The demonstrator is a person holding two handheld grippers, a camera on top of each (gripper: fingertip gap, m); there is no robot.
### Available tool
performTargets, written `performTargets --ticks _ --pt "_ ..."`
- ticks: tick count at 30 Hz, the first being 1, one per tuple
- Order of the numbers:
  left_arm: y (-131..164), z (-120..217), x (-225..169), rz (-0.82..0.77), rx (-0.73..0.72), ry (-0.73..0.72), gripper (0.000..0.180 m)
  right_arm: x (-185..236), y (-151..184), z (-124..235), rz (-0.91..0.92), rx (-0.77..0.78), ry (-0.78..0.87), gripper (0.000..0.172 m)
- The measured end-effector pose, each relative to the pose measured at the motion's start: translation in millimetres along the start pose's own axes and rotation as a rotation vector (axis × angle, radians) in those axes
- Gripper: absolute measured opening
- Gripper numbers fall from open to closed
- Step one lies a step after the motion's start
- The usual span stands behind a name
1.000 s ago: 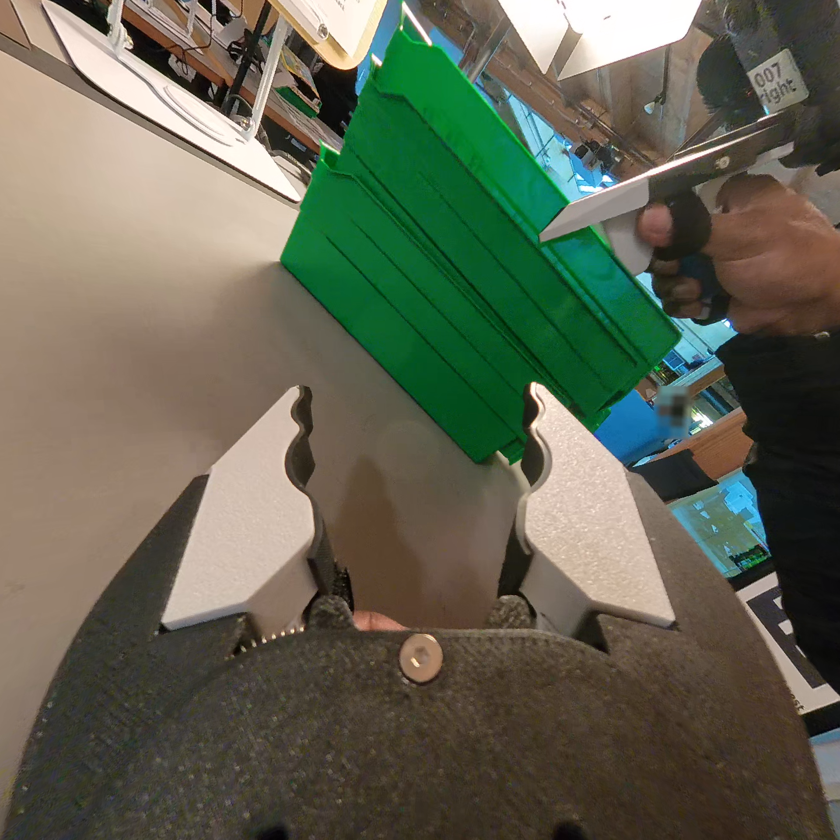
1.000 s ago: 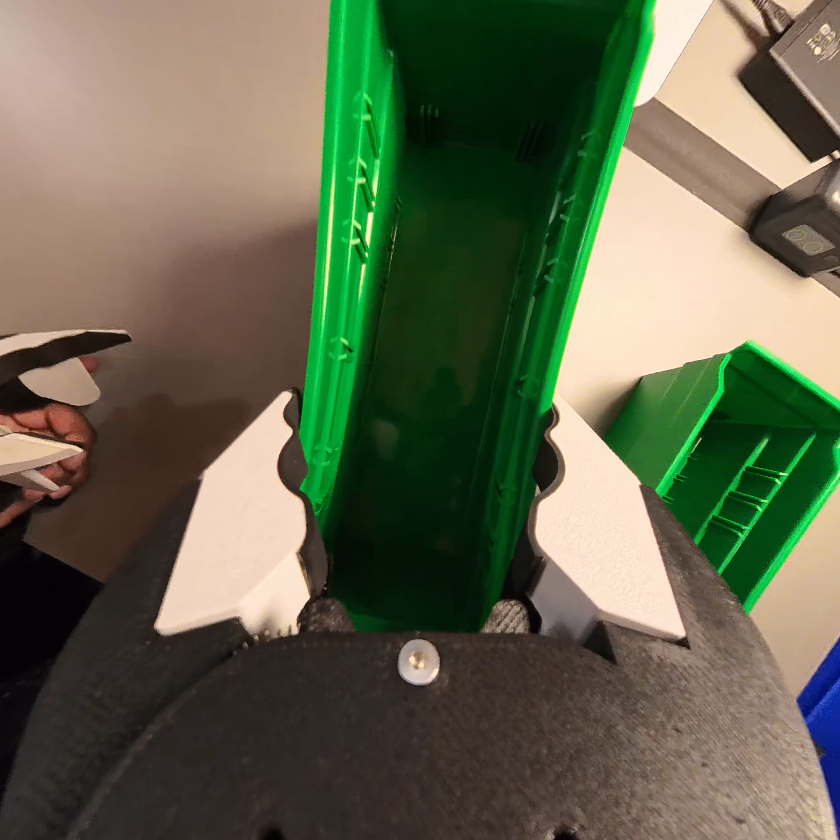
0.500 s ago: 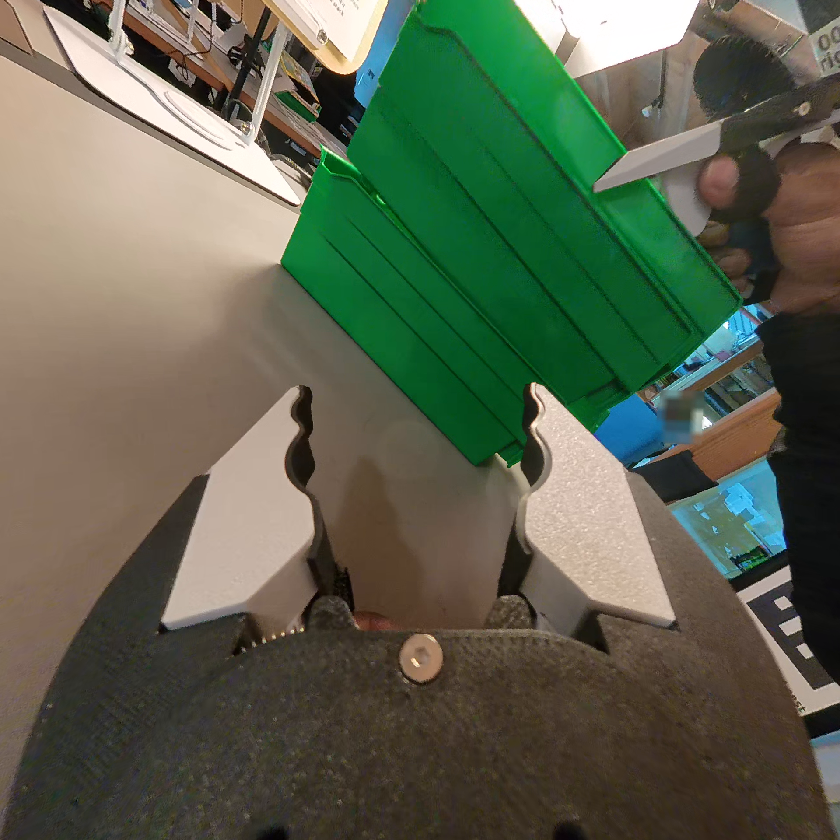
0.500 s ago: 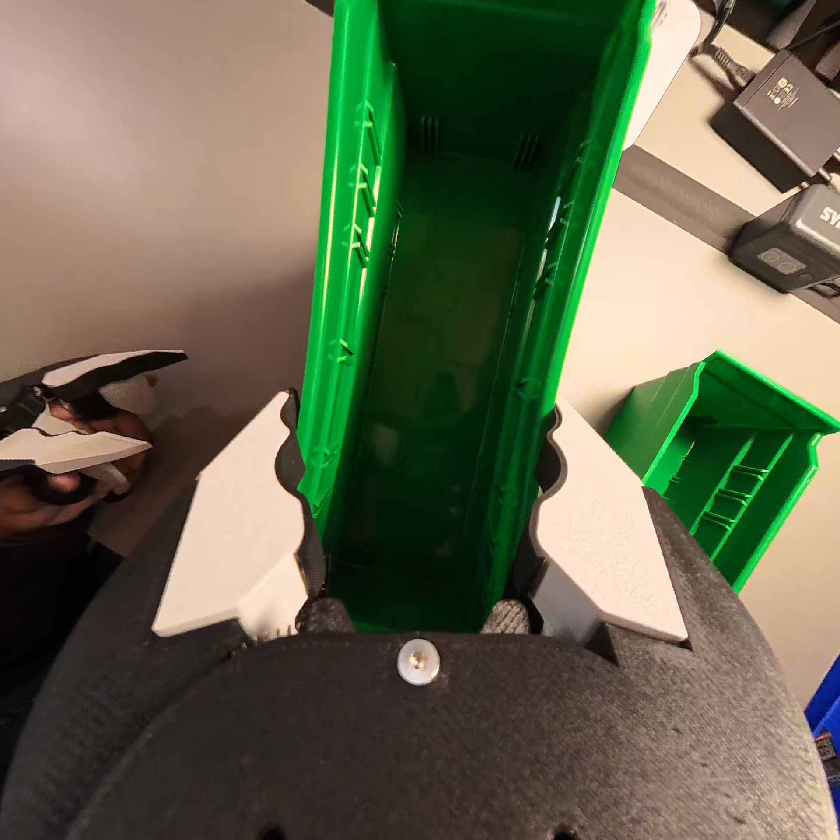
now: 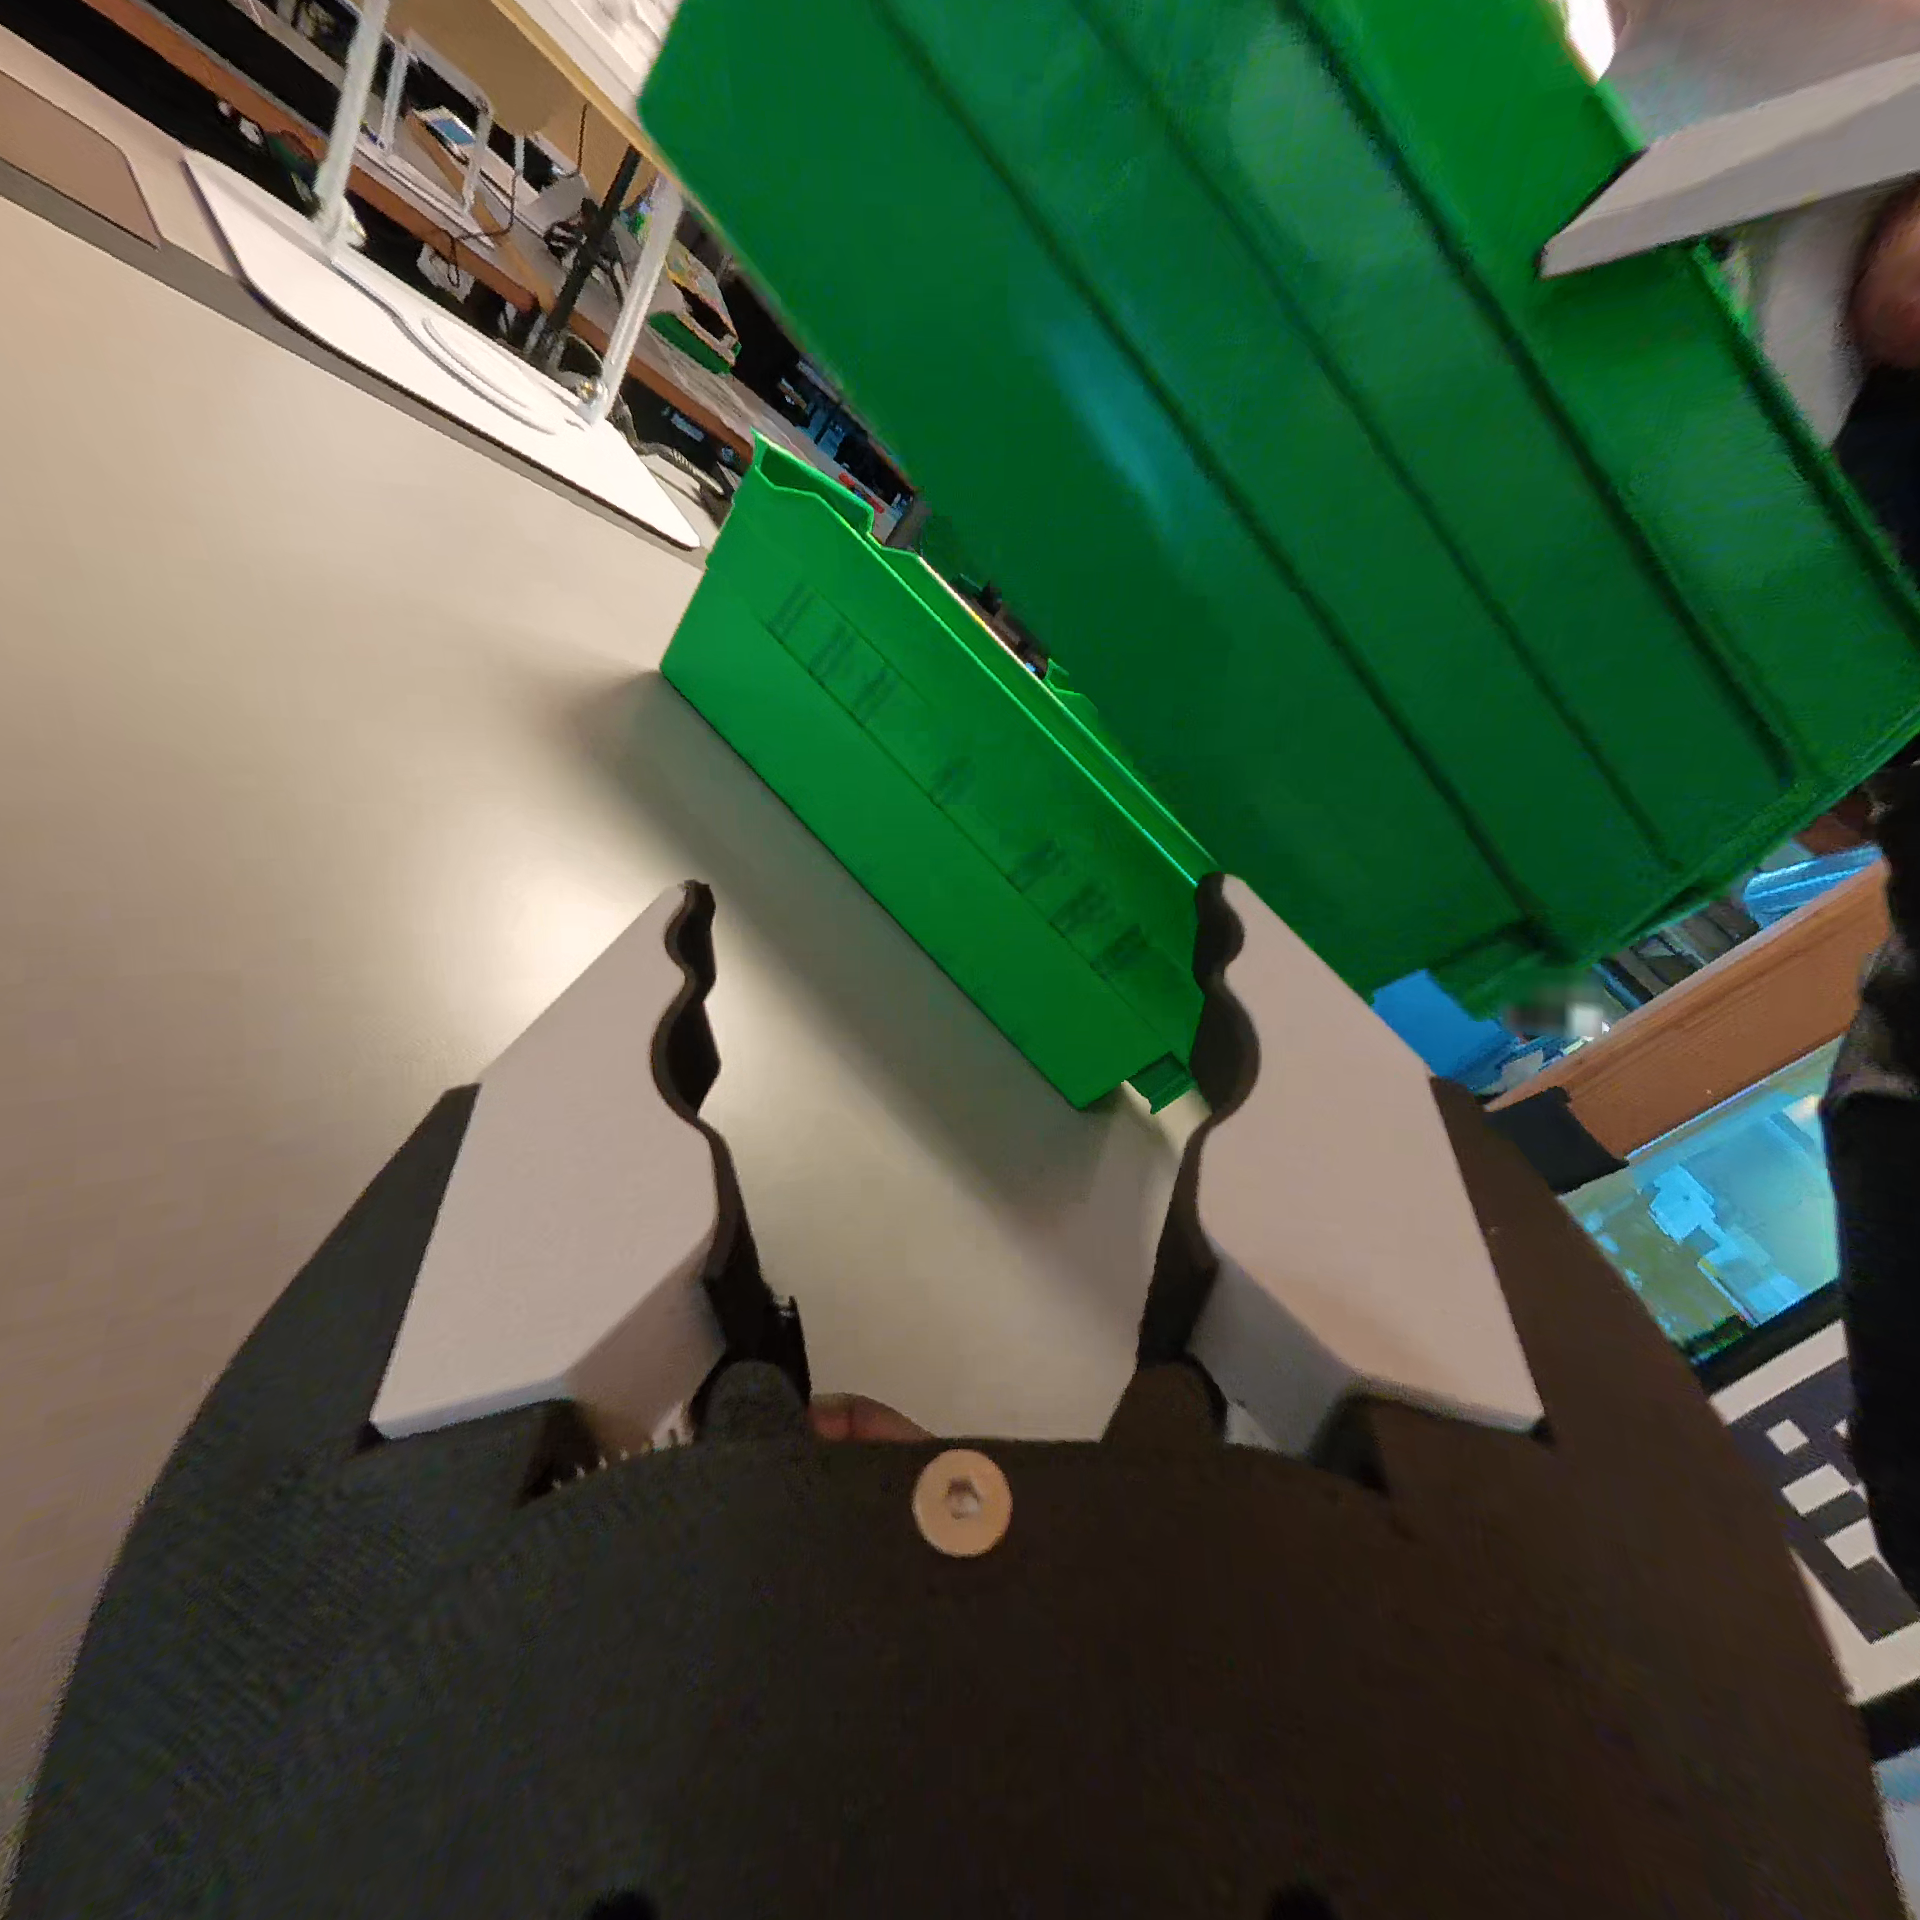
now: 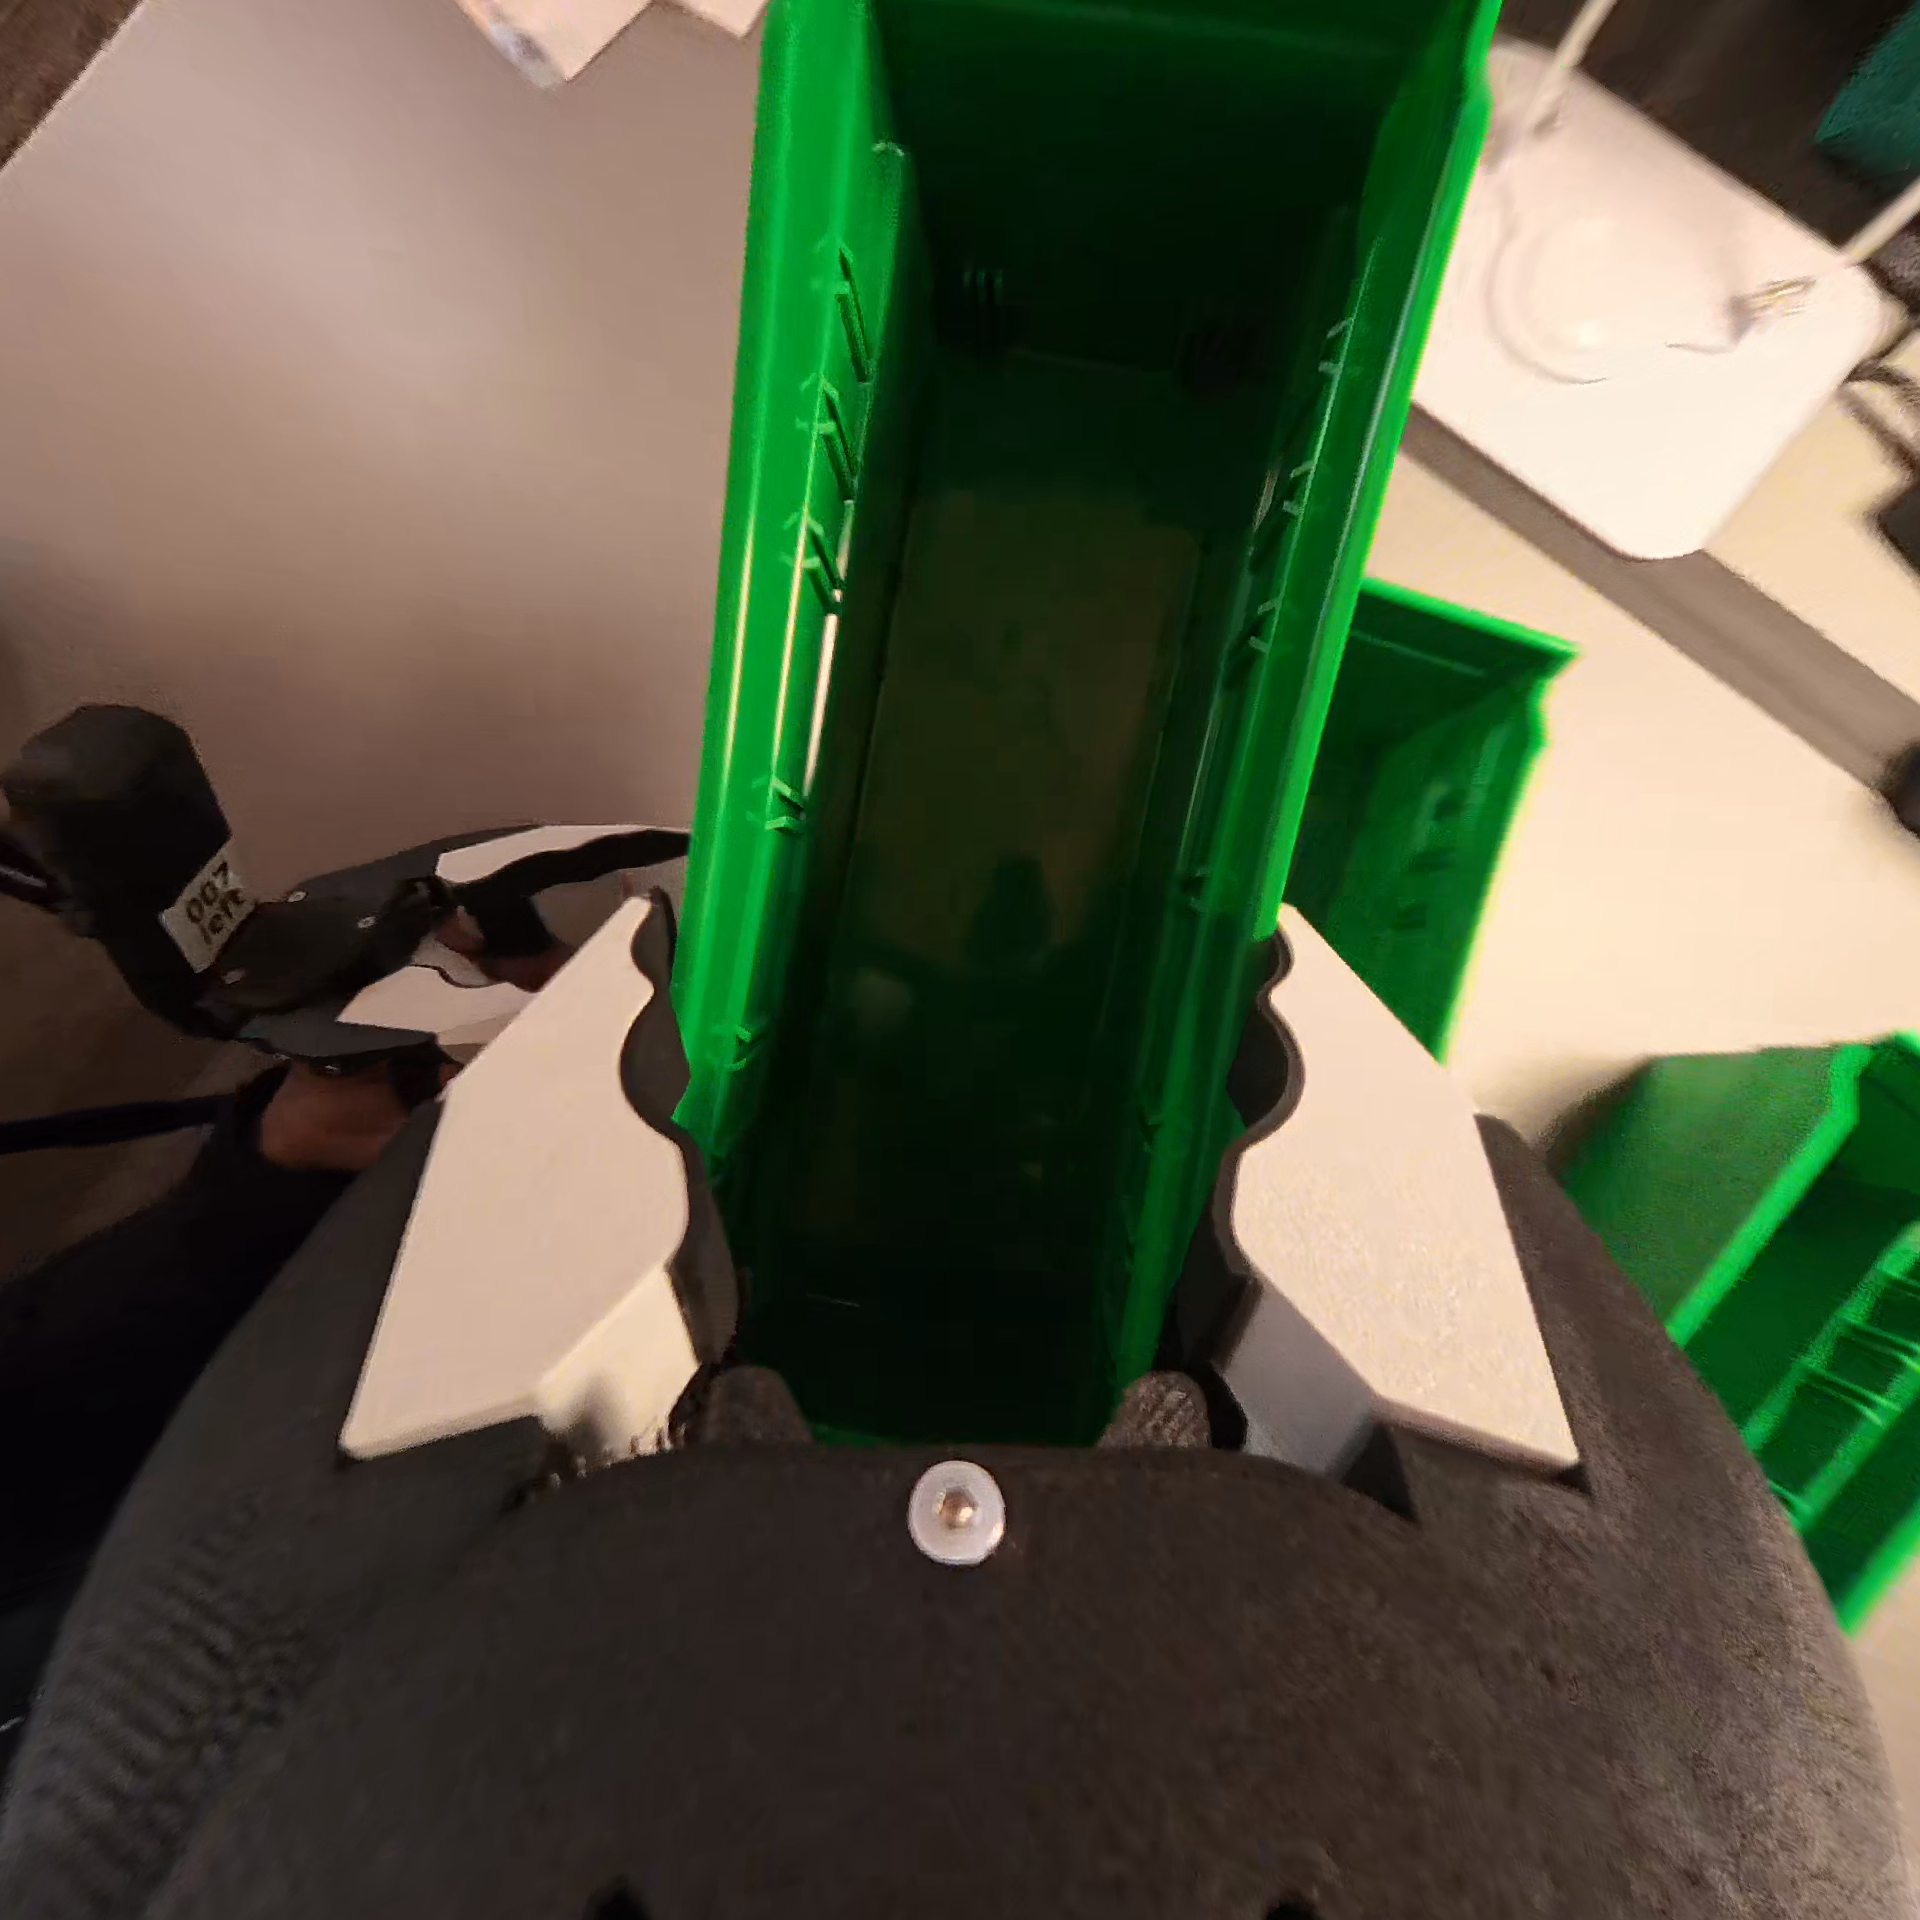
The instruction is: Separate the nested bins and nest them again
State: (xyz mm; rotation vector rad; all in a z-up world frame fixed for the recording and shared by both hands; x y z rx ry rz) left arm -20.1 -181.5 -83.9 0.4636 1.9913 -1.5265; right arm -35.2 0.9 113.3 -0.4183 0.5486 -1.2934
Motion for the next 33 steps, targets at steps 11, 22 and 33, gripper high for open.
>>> performTargets --ticks 11,22,33 --pt "-25 42 19 0.006 -0.1 -0.08 0.092 72 10 -77 0.097 0.128 -0.085 0.109" --pt "-24 42 18 -0.01 -0.087 -0.081 0.091 84 5 -80 0.218 0.112 0.008 0.11" --pt "-25 44 17 -0.017 -0.098 -0.081 0.091 63 -10 -45 0.139 0.032 -0.013 0.11"
Point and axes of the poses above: each gripper's, where its closed fingertips meet, z back along the fingers, y out of its underside, x = y × z across the jaws, the point moved 8 cm from there along z, back along the fingers, and after that the axes turned 13 degrees about y, right-handed, at the moved point
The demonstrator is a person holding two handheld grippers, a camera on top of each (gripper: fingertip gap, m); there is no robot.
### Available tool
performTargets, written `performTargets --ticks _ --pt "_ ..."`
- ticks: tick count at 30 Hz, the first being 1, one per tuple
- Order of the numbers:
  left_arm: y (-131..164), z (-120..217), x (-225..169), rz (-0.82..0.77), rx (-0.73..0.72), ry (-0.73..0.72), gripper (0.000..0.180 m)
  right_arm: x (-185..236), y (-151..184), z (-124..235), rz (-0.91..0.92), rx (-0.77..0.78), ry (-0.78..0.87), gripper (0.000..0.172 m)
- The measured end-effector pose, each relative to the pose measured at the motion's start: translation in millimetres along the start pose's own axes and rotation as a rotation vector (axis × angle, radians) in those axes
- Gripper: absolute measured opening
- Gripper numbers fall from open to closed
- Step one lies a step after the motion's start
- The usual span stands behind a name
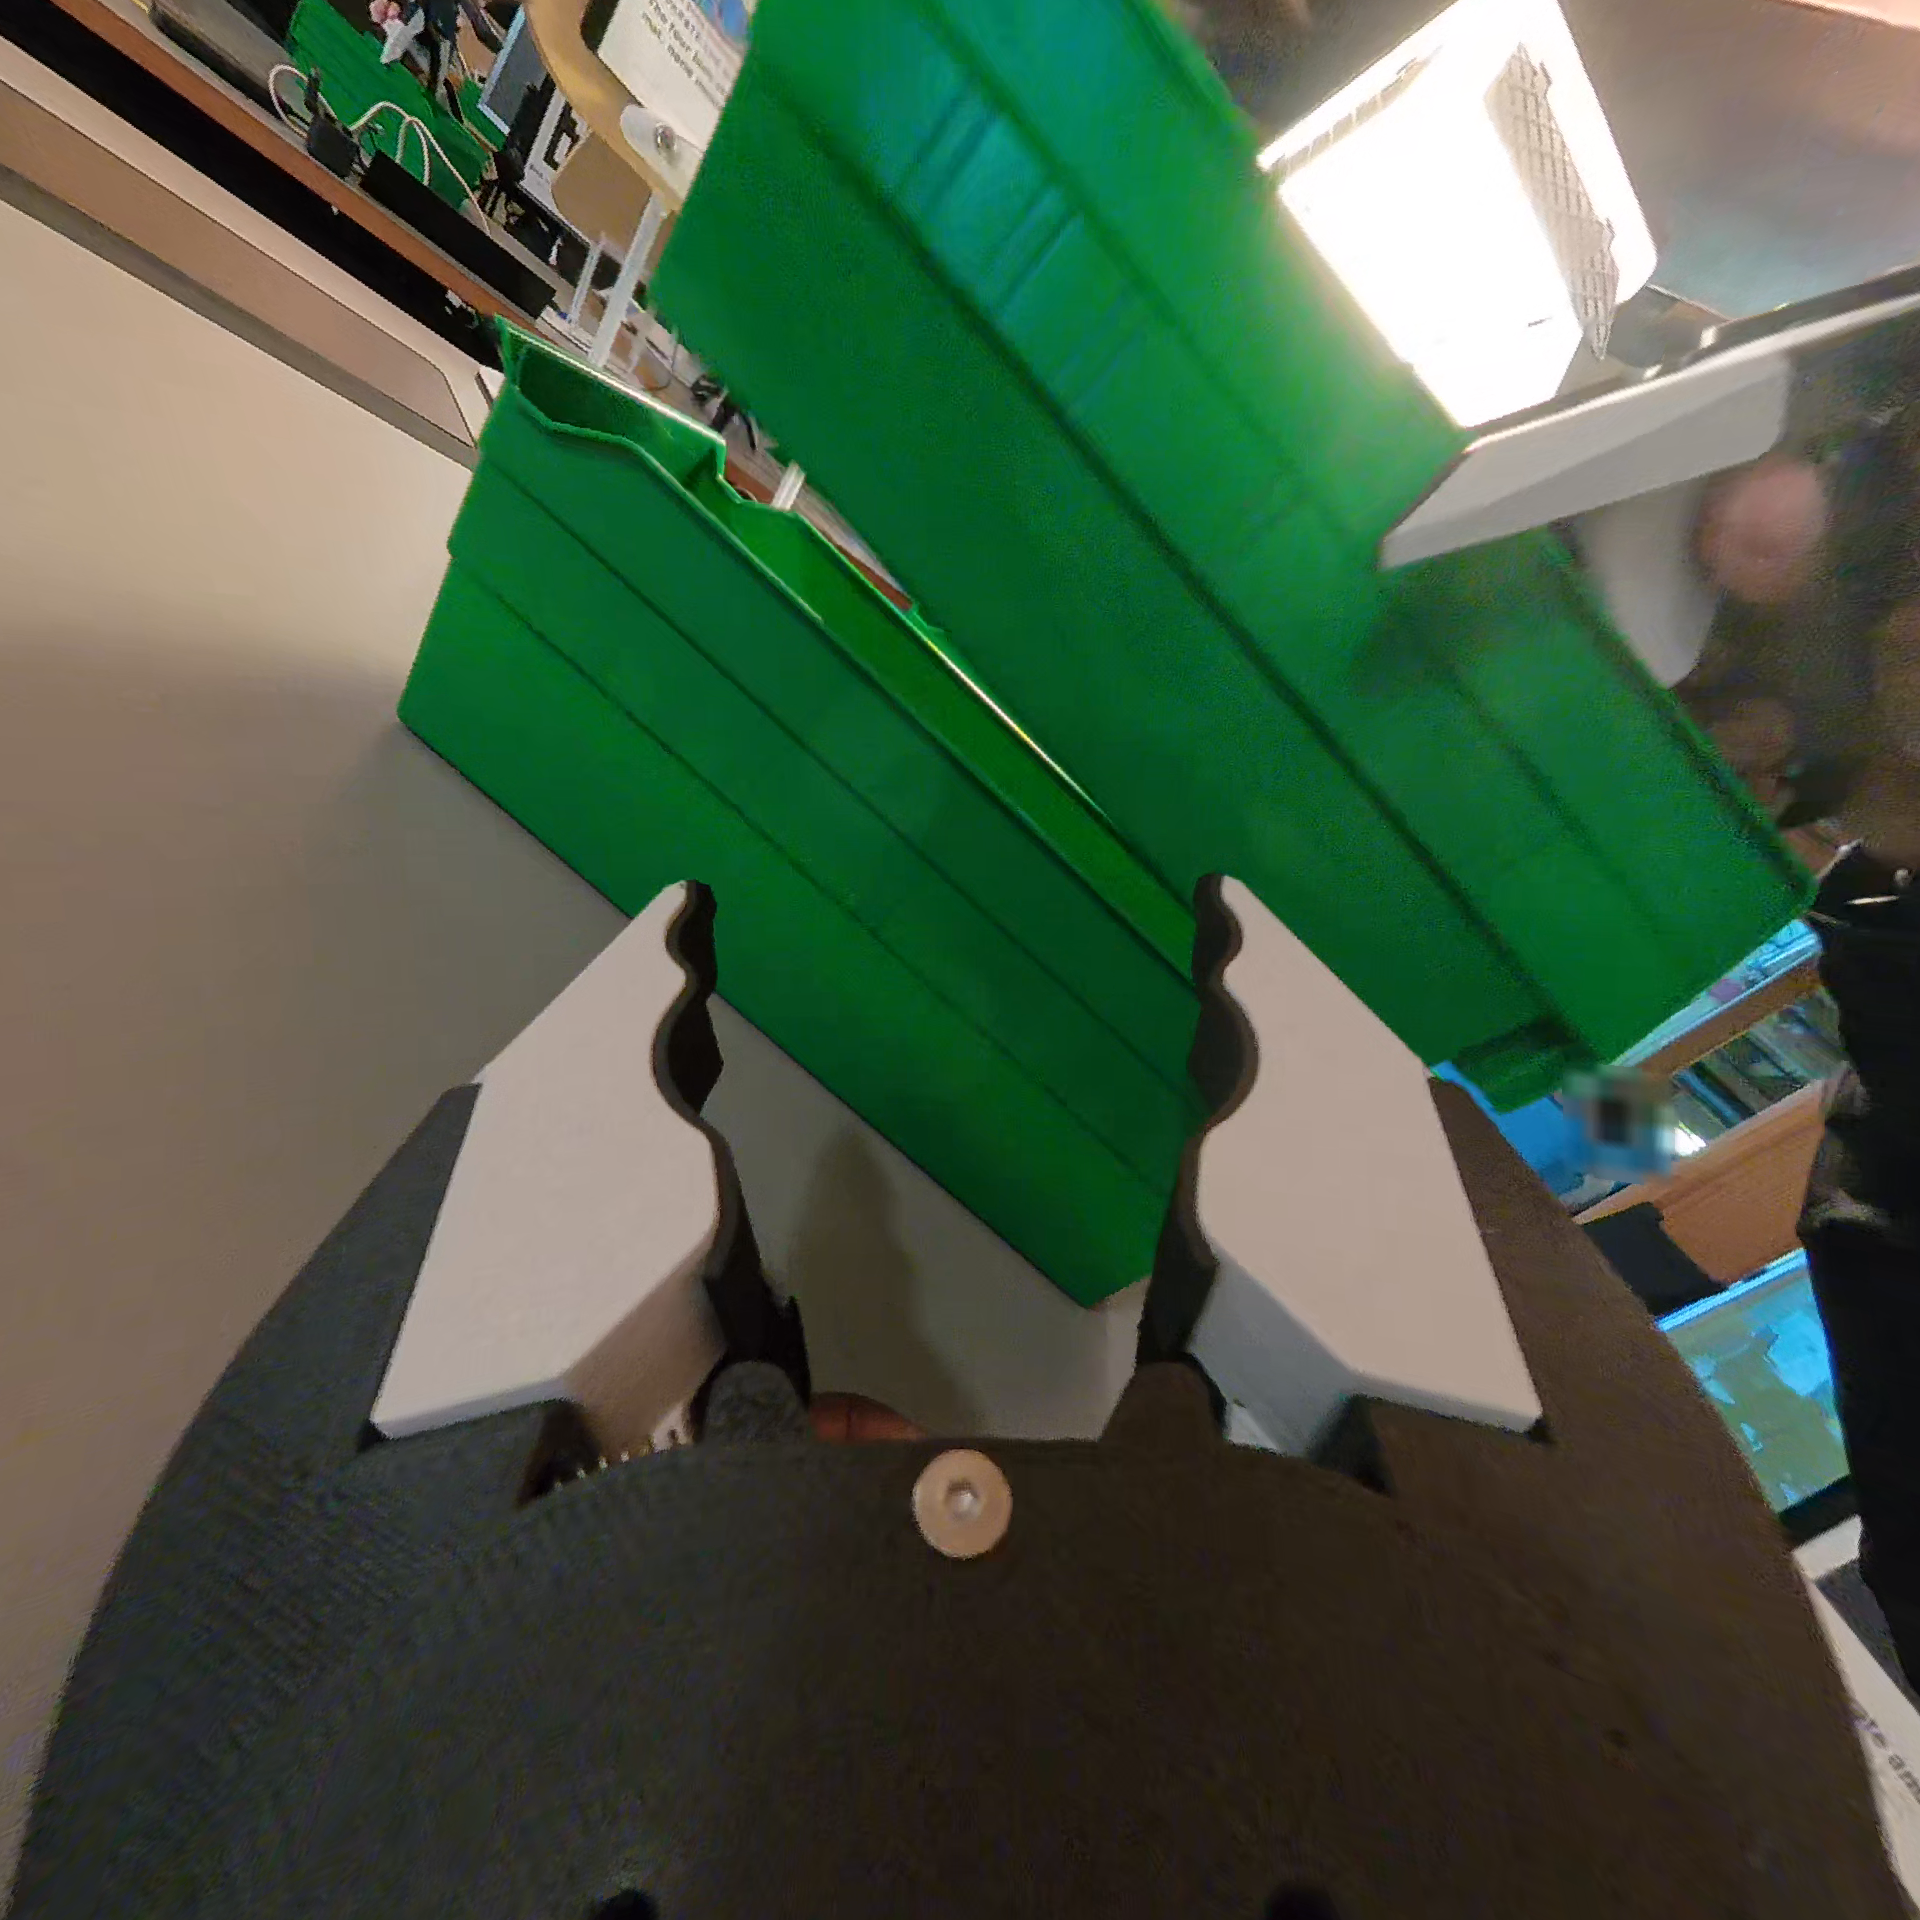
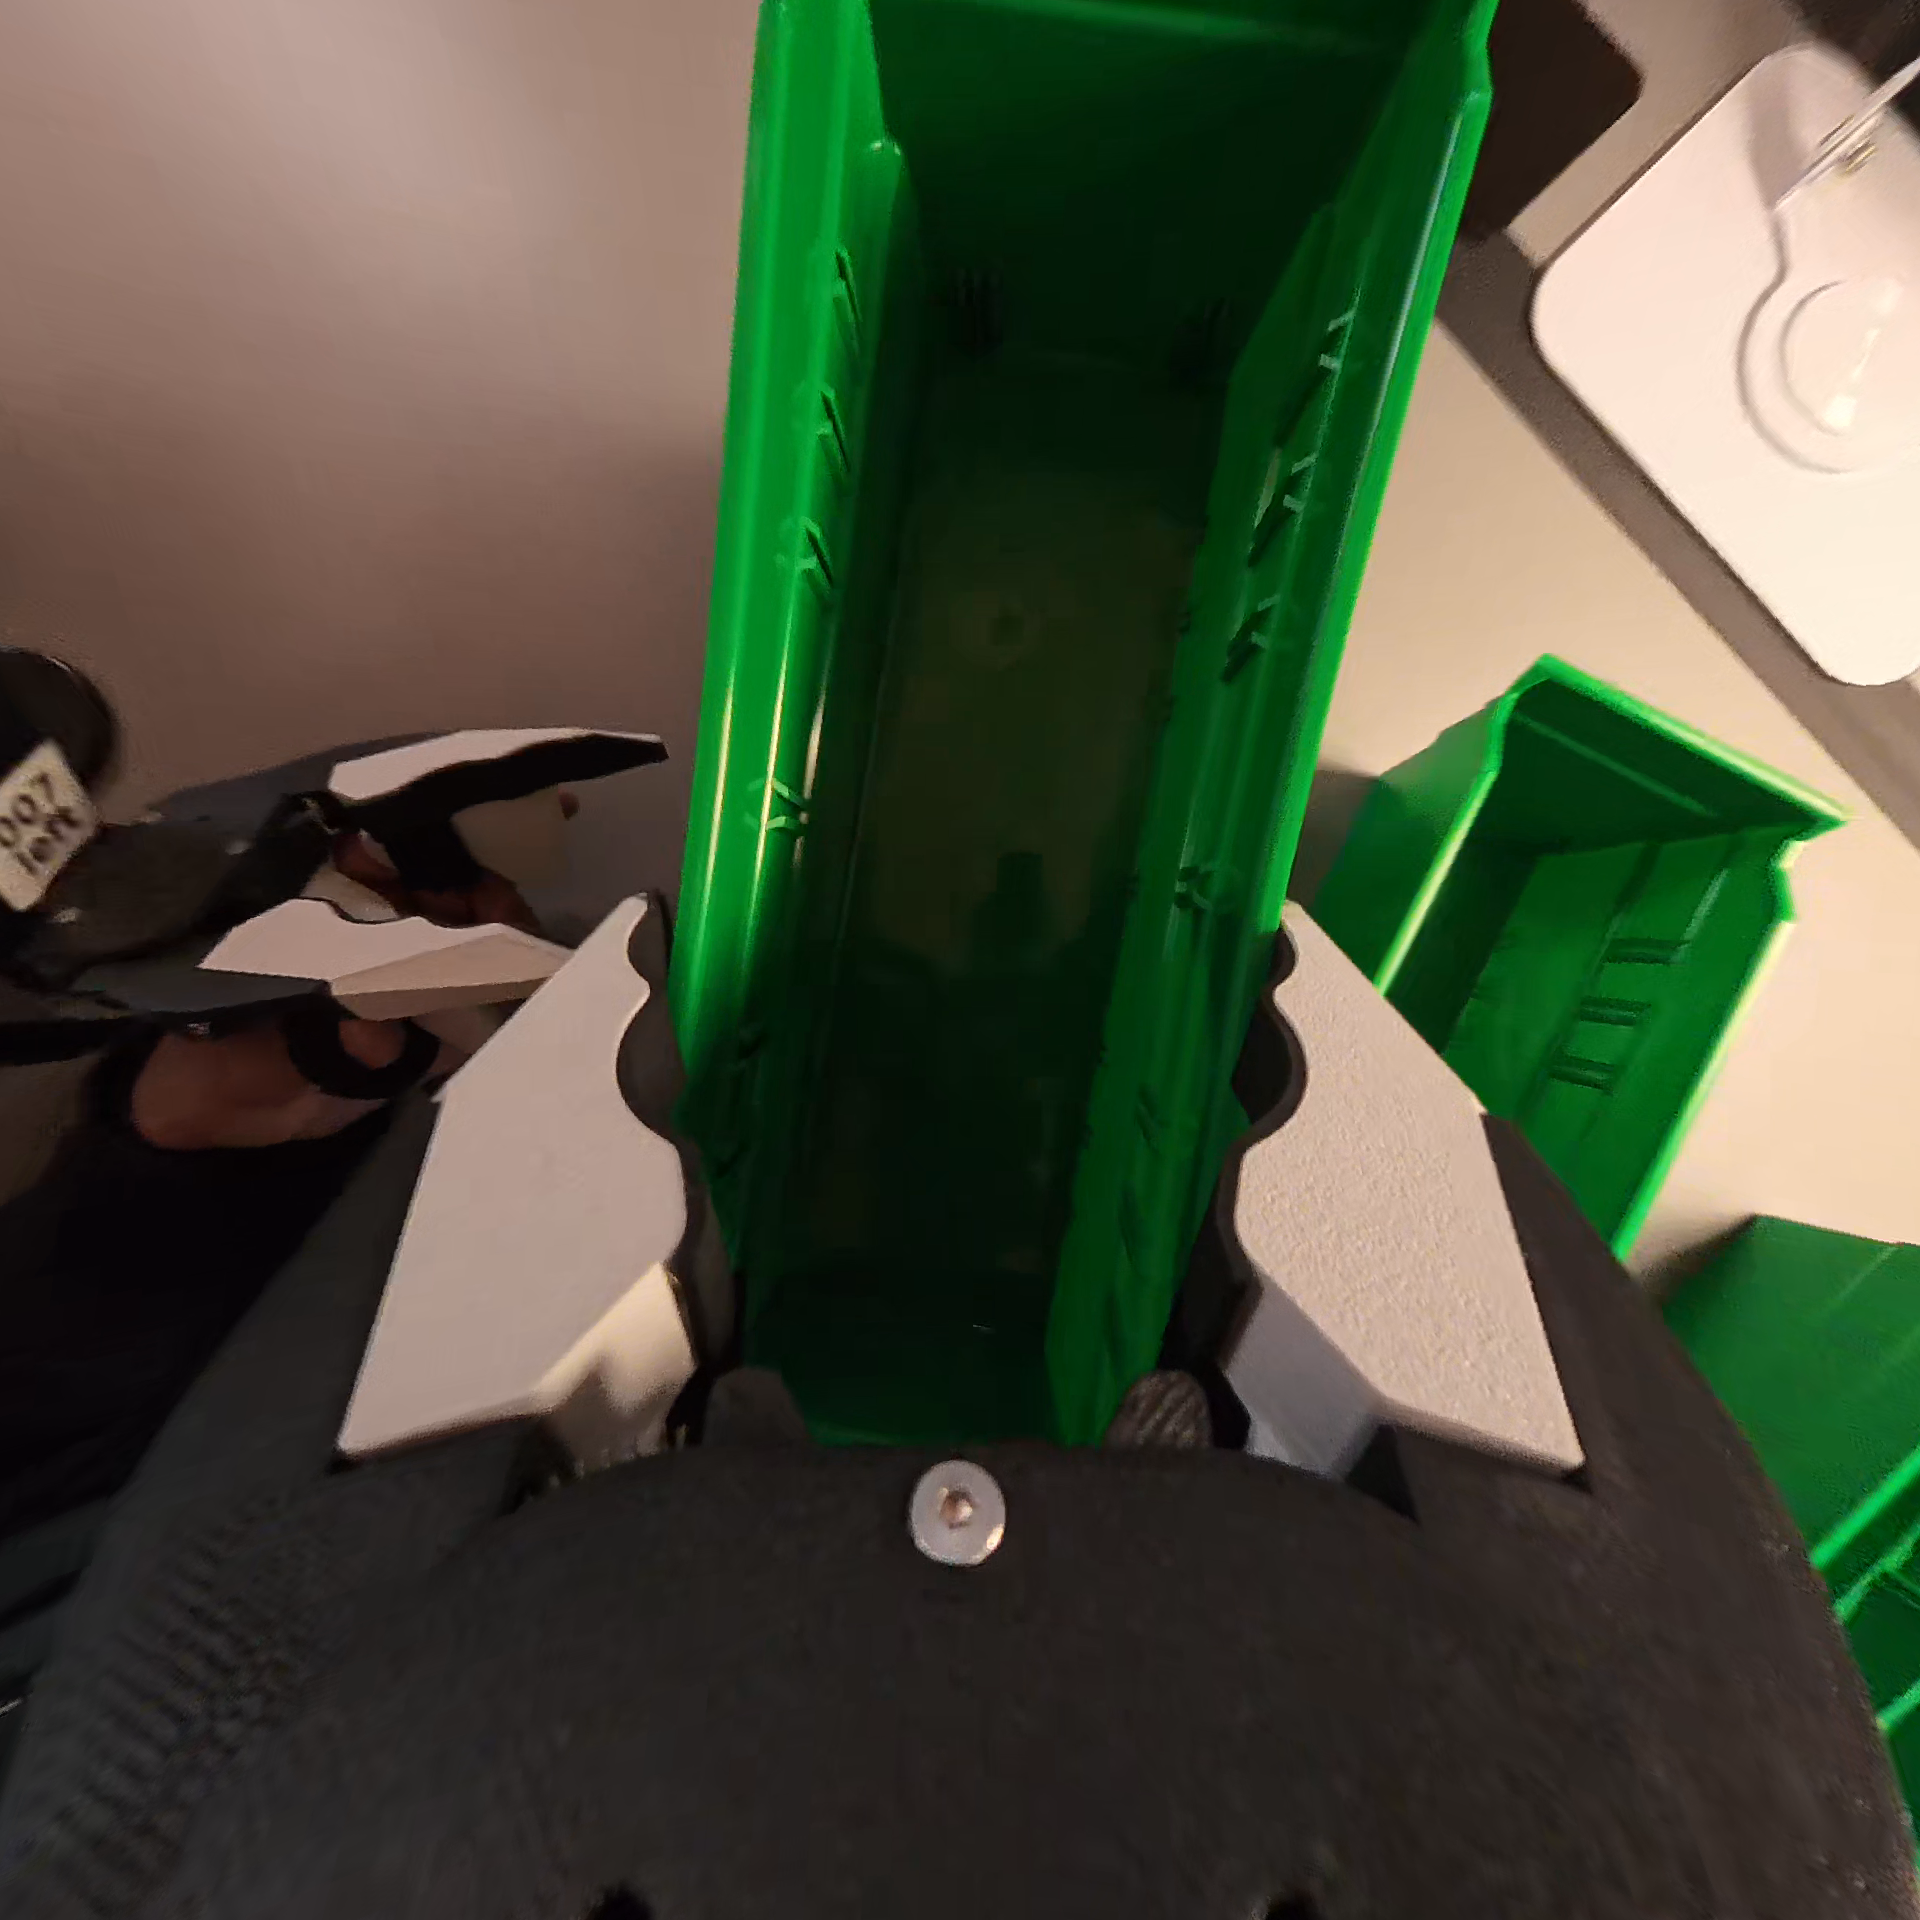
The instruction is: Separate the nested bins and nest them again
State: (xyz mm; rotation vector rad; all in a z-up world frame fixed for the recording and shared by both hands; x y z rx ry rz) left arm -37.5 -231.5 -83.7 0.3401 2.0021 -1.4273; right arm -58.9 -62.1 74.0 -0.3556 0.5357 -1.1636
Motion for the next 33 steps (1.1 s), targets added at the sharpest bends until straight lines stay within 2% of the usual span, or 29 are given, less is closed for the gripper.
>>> performTargets --ticks 4,8,12,17,22,24,28,33 --pt "-5 6 2 0.002 -0.023 0.003 0.091 2 -12 31 -0.022 -0.071 -0.04 0.11" --pt "-26 36 19 -0.039 -0.067 -0.108 0.091 38 -20 38 -0.026 -0.098 -0.197 0.111" --pt "-55 89 39 -0.043 -0.149 -0.247 0.091 89 -22 15 -0.015 -0.088 -0.307 0.112" --pt "-68 133 46 -0.057 -0.163 -0.378 0.09 140 -10 -33 0.03 -0.022 -0.295 0.113" --pt "-65 139 41 -0.093 -0.132 -0.429 0.089 161 10 -79 -0.004 0.004 -0.225 0.119" --pt "-62 138 39 -0.111 -0.115 -0.448 0.089 164 14 -90 -0.05 -0.038 -0.216 0.13" --pt "-58 138 32 -0.133 -0.112 -0.462 0.089 163 12 -81 -0.118 -0.144 -0.23 0.133" --pt "-53 139 19 -0.196 -0.102 -0.465 0.09 158 26 -40 -0.128 -0.319 -0.264 0.136"
Point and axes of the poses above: each gripper's, where its closed fingertips meet, z back along the fingers, y out of its underside, x = y × z across the jaws, the point moved 8 cm from there along z, back along the fingers, and after that the axes turned 13 degrees about y, right-handed, at the moved point
